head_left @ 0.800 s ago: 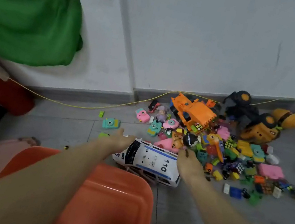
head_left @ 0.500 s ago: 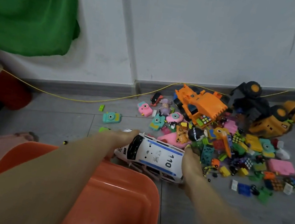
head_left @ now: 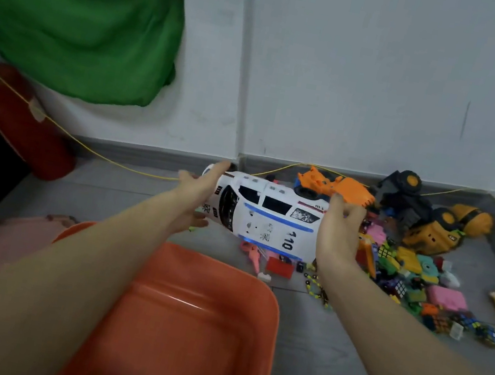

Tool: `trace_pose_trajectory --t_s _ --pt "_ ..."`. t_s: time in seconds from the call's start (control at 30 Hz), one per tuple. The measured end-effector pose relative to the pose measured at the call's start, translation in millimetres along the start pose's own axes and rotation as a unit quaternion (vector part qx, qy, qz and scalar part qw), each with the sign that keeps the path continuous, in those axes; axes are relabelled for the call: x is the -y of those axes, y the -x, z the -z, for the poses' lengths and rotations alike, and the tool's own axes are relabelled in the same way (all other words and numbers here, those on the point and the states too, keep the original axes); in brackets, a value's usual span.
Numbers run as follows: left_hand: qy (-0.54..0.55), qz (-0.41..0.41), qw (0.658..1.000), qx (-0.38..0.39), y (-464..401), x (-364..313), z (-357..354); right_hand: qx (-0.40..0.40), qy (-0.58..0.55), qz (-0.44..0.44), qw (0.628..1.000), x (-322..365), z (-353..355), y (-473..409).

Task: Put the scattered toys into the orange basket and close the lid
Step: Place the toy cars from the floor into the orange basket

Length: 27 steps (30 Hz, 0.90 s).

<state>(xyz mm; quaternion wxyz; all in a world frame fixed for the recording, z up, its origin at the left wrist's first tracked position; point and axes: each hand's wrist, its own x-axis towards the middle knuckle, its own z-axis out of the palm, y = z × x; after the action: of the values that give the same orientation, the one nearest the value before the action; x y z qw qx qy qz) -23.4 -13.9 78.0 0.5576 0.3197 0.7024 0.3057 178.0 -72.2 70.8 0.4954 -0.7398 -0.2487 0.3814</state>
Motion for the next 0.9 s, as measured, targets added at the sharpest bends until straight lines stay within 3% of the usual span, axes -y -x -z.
trace_pose_trajectory --t_s 0.1,0.27,0.4,0.6,0.9 --pt "0.076 -0.067 0.995 -0.02 18.7 -22.6 17.1 -0.02 -0.036 0.064 0.997 24.7 -1.6 16.6" --pt "0.114 -0.084 0.99 0.005 45.9 -43.9 53.0 0.01 -0.076 0.078 0.994 58.5 -0.2 48.2" --pt "0.052 -0.069 0.994 0.059 62.8 -50.1 91.1 0.078 -0.033 0.1 0.991 68.3 -4.5 70.5" --pt "-0.017 -0.037 0.997 0.071 79.5 -24.2 162.1 0.208 0.051 0.089 0.973 57.2 -21.9 109.9" --pt "-0.088 0.025 0.986 0.141 102.8 39.3 228.4 0.361 0.183 0.13 0.905 29.2 -20.0 139.3"
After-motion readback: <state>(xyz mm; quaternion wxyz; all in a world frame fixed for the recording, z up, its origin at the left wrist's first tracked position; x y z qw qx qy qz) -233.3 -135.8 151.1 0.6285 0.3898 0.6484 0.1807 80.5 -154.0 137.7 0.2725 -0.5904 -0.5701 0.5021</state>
